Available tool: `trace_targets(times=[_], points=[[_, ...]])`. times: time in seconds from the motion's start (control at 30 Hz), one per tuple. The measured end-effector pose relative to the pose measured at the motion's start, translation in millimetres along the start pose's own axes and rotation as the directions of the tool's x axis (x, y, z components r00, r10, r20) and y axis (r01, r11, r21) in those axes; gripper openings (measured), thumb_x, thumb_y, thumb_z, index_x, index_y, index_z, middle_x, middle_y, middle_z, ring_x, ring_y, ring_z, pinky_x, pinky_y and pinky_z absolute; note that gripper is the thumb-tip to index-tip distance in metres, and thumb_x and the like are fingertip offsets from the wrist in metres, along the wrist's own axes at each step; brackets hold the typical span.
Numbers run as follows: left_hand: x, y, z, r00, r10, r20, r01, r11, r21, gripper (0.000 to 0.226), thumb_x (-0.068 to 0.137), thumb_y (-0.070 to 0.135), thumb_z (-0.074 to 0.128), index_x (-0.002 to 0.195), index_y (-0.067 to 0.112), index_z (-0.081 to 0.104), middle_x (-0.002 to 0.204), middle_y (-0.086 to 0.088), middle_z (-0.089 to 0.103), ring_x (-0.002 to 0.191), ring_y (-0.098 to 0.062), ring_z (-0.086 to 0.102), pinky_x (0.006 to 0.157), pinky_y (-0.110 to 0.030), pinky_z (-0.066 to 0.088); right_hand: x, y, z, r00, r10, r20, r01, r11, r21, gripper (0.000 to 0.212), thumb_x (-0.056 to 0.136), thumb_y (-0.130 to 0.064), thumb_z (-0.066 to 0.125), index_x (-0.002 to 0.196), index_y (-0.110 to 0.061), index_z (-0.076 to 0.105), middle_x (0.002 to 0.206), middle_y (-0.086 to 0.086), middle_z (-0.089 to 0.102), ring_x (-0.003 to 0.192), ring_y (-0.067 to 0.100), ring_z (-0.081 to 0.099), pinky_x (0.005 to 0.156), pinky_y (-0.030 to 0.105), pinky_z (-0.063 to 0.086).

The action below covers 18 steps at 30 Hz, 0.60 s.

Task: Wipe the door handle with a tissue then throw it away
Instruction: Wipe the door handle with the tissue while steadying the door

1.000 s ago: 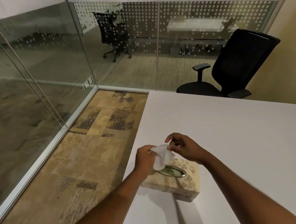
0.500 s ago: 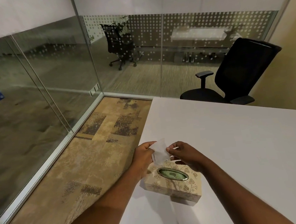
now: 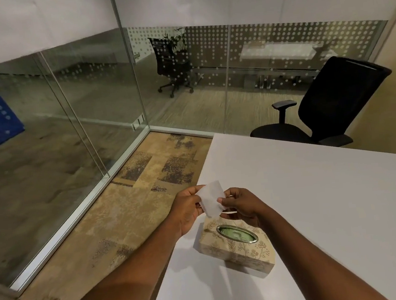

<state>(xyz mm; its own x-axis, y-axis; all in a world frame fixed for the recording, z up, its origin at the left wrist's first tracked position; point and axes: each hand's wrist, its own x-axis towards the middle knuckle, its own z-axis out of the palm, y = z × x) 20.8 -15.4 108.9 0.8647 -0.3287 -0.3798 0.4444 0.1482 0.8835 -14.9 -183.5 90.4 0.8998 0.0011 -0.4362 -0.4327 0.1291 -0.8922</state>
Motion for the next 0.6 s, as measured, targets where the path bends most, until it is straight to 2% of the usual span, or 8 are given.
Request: trace_targets(times=[0.1,0.2,0.27,0.33,0.37,0.5,0.6], points=[[-7,12,-16,1.0,-0.019,-0.003,0.018,0.999,-0.05,0.033,0.083,-0.011,0.038,0.105,-0.004,0.062,0.11,-0.022,0.058,0.093,-0.036,0.057,0.076,-0.043,0.053,7,-8,12,0.999,-0.023,-0.039,0.021,0.998,-0.066,0.006,0.087,-0.005,0.066,0.09,-0.008,0.061,0.089,0.013,0.064,0.082,0.027,0.062,0.065,0.034,0.056],[-16,22,-39,0.998,-0.022,-0.066,0.016,0.996,-0.089,0.028,0.089,0.003,0.047,0.111,-0.007,0.061,0.111,-0.023,0.056,0.098,-0.036,0.056,0.08,-0.046,0.052,17,-18,35,0.998,-0.055,-0.005,0.054,0.991,-0.123,0.01,0.086,-0.002,0.065,0.093,-0.009,0.064,0.092,0.013,0.063,0.083,0.025,0.06,0.06,0.031,0.054],[-23,27,-57,0.994,0.053,-0.093,-0.044,0.994,0.103,0.023,0.089,0.009,0.058,0.109,-0.001,0.064,0.107,-0.021,0.063,0.095,-0.03,0.061,0.081,-0.042,0.053,25,-25,58,0.996,-0.08,0.045,0.087,0.981,-0.175,0.011,0.085,-0.003,0.066,0.094,-0.01,0.065,0.098,0.015,0.062,0.088,0.026,0.06,0.067,0.032,0.054],[-30,31,-74,0.984,0.142,-0.112,-0.095,0.933,0.348,0.011,0.085,0.01,0.066,0.095,0.004,0.068,0.096,-0.016,0.067,0.086,-0.024,0.063,0.075,-0.036,0.053,34,-29,82,0.992,-0.1,0.081,0.115,0.97,-0.214,0.013,0.084,-0.005,0.068,0.096,-0.011,0.064,0.102,0.017,0.063,0.092,0.029,0.06,0.074,0.036,0.051],[-32,33,-84,0.974,0.18,-0.139,-0.11,0.907,0.406,0.007,0.085,0.009,0.067,0.089,0.004,0.068,0.089,-0.015,0.066,0.081,-0.024,0.062,0.072,-0.035,0.052,38,-30,96,0.991,-0.099,0.085,0.116,0.968,-0.223,0.015,0.083,-0.008,0.07,0.097,-0.011,0.063,0.102,0.017,0.063,0.093,0.029,0.06,0.074,0.037,0.05],[-40,44,-131,0.895,0.279,-0.349,-0.132,0.911,0.391,0.016,0.087,0.008,0.064,0.089,-0.007,0.067,0.084,-0.016,0.063,0.077,-0.024,0.059,0.067,-0.037,0.05,50,-35,156,0.995,-0.012,0.098,0.033,0.976,-0.214,0.047,0.074,-0.028,0.08,0.111,-0.01,0.057,0.11,0.013,0.067,0.102,0.028,0.064,0.084,0.04,0.054],[-48,51,-170,0.853,0.337,-0.398,-0.139,0.882,0.449,0.019,0.087,0.011,0.063,0.087,-0.008,0.067,0.082,-0.016,0.062,0.077,-0.024,0.058,0.064,-0.034,0.047,54,-33,199,0.983,0.022,0.185,0.018,0.977,-0.211,0.052,0.073,-0.02,0.081,0.116,-0.01,0.053,0.111,0.014,0.066,0.098,0.026,0.066,0.081,0.041,0.056]])
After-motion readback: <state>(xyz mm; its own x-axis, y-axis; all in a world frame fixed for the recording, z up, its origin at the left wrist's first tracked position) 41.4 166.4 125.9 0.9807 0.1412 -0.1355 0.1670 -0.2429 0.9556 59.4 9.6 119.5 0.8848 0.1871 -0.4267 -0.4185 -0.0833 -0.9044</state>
